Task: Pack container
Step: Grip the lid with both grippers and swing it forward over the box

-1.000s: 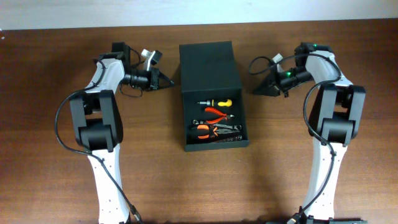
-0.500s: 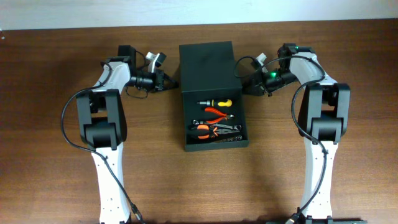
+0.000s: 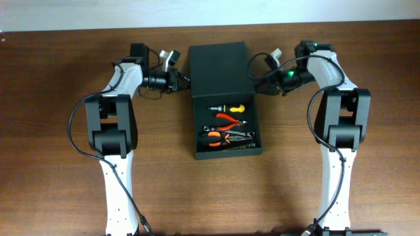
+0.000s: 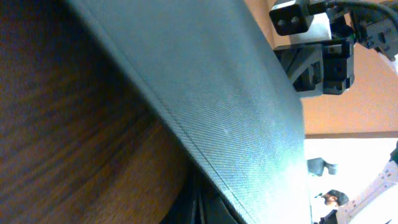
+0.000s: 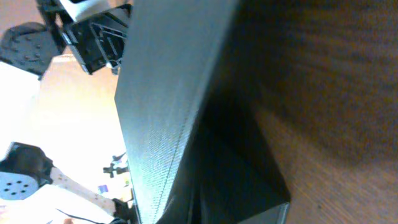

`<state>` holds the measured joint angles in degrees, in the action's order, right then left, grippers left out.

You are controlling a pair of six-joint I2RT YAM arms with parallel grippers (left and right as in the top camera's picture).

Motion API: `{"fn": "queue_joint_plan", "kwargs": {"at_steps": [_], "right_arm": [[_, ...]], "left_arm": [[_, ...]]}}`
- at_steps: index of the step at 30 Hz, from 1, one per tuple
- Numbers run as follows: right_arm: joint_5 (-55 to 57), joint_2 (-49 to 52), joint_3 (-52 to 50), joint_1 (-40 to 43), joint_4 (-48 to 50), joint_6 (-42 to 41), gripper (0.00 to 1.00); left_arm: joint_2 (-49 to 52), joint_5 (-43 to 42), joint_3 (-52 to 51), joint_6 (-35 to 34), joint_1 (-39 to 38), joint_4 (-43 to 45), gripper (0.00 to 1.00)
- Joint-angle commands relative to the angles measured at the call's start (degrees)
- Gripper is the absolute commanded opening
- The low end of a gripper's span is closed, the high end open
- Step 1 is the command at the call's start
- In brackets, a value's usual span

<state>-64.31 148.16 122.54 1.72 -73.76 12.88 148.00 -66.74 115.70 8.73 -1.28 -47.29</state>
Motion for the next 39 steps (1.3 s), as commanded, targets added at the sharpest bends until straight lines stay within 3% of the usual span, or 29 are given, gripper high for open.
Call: {"fn": "queue_joint_plan", "kwargs": {"at_steps": [1,14,27,39], "right_arm": [[1.86,0.28,6.03,-0.15,-3.15,4.0,0.04],[11.52,0.28,16.74,-0.15,-14.6,7.91,0.04],[25.18,0.28,17.2,-0.15,-13.53,7.67,0.04],[14.27,0.28,17.2,-0.35,-13.25,13.11,0.04]], "left_arm": [[0.7,-2.47,5.31,-0.57,0.2,-1.07,0.02],[-0.59,1.33,13.14,0.48,-0.59,-10.56,0.02],[-1.62,2.73,14.88,1.38,-3.04,-11.78,0.02],[-4.48,5.35,14.88,1.38,-3.08,-12.39,0.02]]}}
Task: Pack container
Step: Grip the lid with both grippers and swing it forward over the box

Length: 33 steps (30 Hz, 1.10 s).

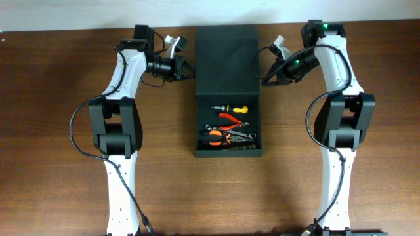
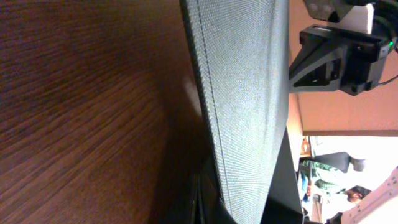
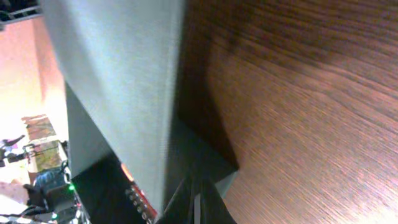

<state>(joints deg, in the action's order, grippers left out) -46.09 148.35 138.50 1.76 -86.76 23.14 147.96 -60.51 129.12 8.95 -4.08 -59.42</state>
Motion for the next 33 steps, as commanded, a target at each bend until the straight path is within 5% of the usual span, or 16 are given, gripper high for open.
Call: {"fn": "queue_joint_plan", "kwargs": {"at_steps": [1,17,24,33], "right_arm": [[-4.42,0.09,1.25,-0.52,-0.59,3.69,0.04],[-6.45,-0.02,1.86,-2.23,-3.87,7.61,0.04],[-6.47,-0.02,10.62,-2.25,-10.25,8.96,0.04],[-0.94,-4.92,12.26,-2.97,-10.58,3.89,0.04]], "left_arm": [[-4.46,-0.9,1.46,1.16,-0.28,-0.26,0.01],[-5.11,-0.9,1.46,1.18,-0.28,-0.76,0.02],[-8.09,0.59,1.51,1.44,-0.52,-1.81,0.02],[-14.6,4.66,1.51,5.09,-4.09,-8.83,0.02]]}}
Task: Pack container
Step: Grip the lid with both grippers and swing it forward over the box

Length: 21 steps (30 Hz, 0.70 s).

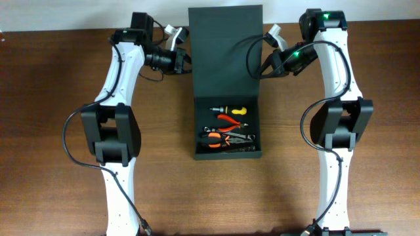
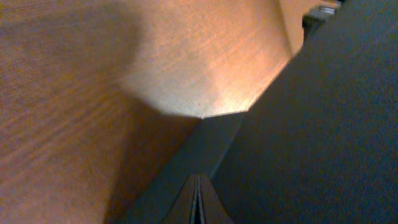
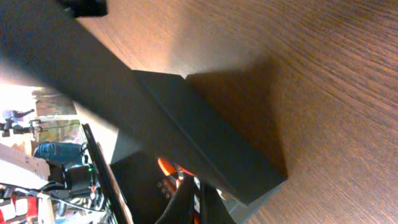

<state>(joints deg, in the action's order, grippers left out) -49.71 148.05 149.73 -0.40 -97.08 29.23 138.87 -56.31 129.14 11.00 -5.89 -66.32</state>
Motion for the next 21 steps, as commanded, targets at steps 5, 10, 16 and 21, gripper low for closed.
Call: {"fn": "queue_joint_plan", "kwargs": {"at_steps": [5,10,16,21], "right_arm": [[18.01,-9.27,1.03,-0.42,-0.26,-10.27,0.05],[19.39,-13.46,1.03,0.55,-0.26,-10.27,0.08],[24.52,-16.26,0.94,1.6,-0.28,-12.96,0.08],[30.12,-16.72,0.94,4.46,-0.26,-18.8,0.09]], "left_arm": [[-8.15,0.72,1.49,5.01,-3.1,-3.63,0.02],[-8.31,2.19,1.46,5.38,-3.1,-3.85,0.02],[-8.33,2.14,1.49,5.4,-3.13,-5.9,0.02],[-9.25,2.12,1.49,7.5,-4.13,-11.58,0.02]]}}
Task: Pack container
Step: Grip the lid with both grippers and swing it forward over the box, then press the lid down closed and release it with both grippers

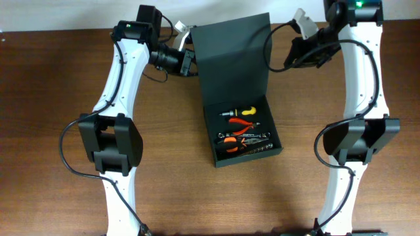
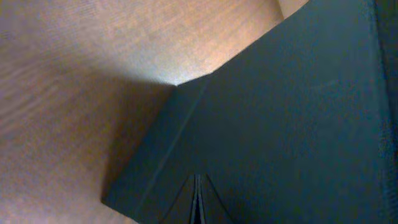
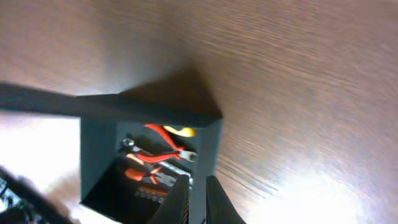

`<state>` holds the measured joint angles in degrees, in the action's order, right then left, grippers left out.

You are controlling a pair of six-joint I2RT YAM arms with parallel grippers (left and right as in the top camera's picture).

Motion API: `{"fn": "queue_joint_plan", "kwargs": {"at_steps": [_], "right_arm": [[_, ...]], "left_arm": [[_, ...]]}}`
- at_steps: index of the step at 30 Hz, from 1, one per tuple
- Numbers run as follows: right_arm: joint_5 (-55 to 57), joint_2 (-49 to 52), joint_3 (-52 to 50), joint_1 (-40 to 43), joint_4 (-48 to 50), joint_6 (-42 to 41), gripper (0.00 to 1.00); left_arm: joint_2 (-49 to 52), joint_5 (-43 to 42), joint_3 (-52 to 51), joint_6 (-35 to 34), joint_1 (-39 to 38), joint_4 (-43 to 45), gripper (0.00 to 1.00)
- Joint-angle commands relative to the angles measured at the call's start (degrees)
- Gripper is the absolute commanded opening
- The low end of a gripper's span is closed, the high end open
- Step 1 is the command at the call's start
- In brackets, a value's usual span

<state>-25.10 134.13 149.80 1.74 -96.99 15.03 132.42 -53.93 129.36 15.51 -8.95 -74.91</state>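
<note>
The black box [image 1: 249, 159] sits turned at mid-table, its hinged lid [image 1: 233, 59] standing up at the back. Inside lie a yellow-handled screwdriver [image 1: 241, 111], red pliers [image 1: 243, 126] and orange pliers [image 1: 233, 139]. My left gripper [image 1: 189, 62] is shut, its tips [image 2: 199, 202] against the lid [image 2: 280, 112] at its left edge. Off the lid's right edge, my right gripper [image 1: 289, 62] hangs slightly open [image 3: 198, 202] with nothing in it. The right wrist view looks down on the box wall [image 3: 208, 149] and red pliers [image 3: 165, 146].
The brown wooden table [image 1: 65, 164] ends at a white wall along the top of the overhead view. The left arm's lower links [image 1: 108, 144] and the right arm's lower links [image 1: 357, 137] stand on either side of the box.
The box has shifted right and turned at an angle, with the lid raised further. My right gripper has come off the lid's right edge and parted slightly. The left stays shut at the lid.
At first the lid lay open flat behind the box, with a shut gripper at each of its side edges. Later both grippers were higher and the lid stood steeper each time. Now the lid stands up, the box is skewed, and the right gripper is off it.
</note>
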Motion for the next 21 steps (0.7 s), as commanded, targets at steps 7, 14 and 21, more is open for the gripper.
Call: {"fn": "queue_joint_plan", "kwargs": {"at_steps": [7,14,21], "right_arm": [[6.23,-2.8,0.85,8.17,-0.35,-6.16,0.09],[5.29,-2.8,0.85,9.44,-0.35,-6.12,0.09],[7.61,-4.87,0.59,8.66,-0.37,-8.46,0.09]], "left_arm": [[-5.68,4.52,1.27,5.68,-7.69,-9.64,0.02],[-6.47,19.02,1.07,6.86,-12.24,-21.81,0.02],[-6.71,40.74,1.44,1.07,-12.35,-20.65,0.02]]}}
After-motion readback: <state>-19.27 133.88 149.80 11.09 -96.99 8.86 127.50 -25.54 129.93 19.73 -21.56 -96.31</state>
